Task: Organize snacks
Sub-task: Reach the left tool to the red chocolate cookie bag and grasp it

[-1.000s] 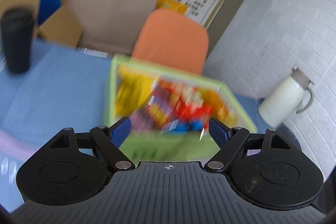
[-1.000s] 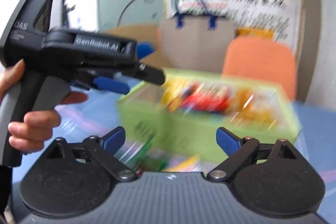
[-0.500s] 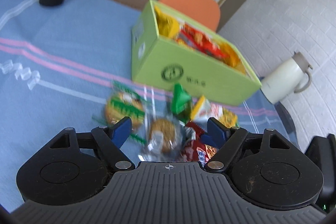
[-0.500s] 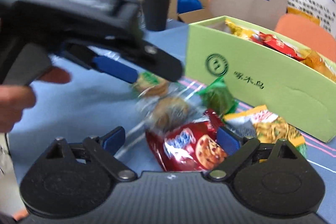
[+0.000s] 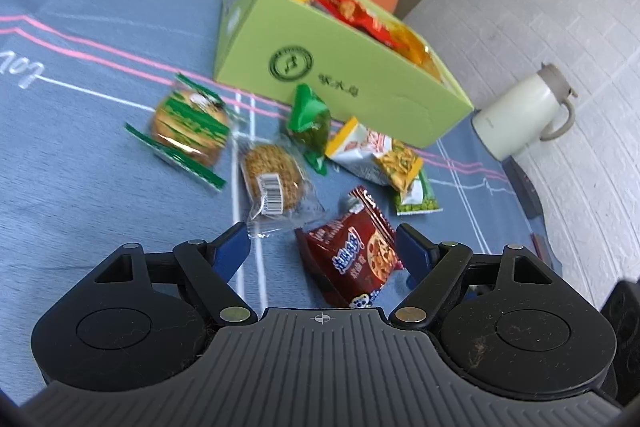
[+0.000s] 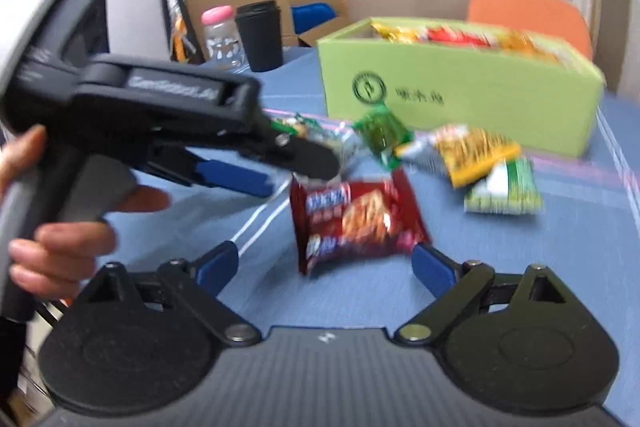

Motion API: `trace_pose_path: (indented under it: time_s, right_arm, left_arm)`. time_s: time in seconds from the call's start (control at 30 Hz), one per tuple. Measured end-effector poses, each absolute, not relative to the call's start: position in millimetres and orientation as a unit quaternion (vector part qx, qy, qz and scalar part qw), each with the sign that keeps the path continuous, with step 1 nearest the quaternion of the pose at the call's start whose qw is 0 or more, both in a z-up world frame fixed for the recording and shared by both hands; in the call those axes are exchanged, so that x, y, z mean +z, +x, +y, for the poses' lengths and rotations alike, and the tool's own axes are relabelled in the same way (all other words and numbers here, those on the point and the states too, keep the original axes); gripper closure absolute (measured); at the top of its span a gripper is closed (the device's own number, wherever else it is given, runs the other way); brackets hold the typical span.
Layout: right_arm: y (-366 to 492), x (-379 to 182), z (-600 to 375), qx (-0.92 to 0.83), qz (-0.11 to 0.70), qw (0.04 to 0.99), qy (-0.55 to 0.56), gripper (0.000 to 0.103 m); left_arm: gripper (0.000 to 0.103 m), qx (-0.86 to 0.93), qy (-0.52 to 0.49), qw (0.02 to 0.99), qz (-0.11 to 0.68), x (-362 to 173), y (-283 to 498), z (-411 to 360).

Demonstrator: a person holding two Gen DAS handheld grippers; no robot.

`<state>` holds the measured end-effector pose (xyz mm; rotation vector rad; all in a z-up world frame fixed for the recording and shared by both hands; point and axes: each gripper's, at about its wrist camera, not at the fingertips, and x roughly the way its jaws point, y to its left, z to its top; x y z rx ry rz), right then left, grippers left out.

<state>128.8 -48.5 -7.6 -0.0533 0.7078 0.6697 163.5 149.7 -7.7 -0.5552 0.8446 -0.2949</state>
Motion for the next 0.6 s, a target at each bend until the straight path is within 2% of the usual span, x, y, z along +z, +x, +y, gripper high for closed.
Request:
trace_pose_path:
  time_s: [0.4, 0.6]
  right_arm:
    - [120.8, -7.9, -94.8, 0.268, 0.338, 0.902, 0.014, 0.010]
    - [128.4, -3.2, -93.5, 0.261, 0.322, 0.910, 0.004, 0.010]
  left_arm:
    - [0.035, -0.222, -0.247, 0.842, 0.424, -10.4, 149.7, 83.7]
    - [0.036, -0.187, -0.224, 0.864, 0.410, 5.1, 160.2, 78.9]
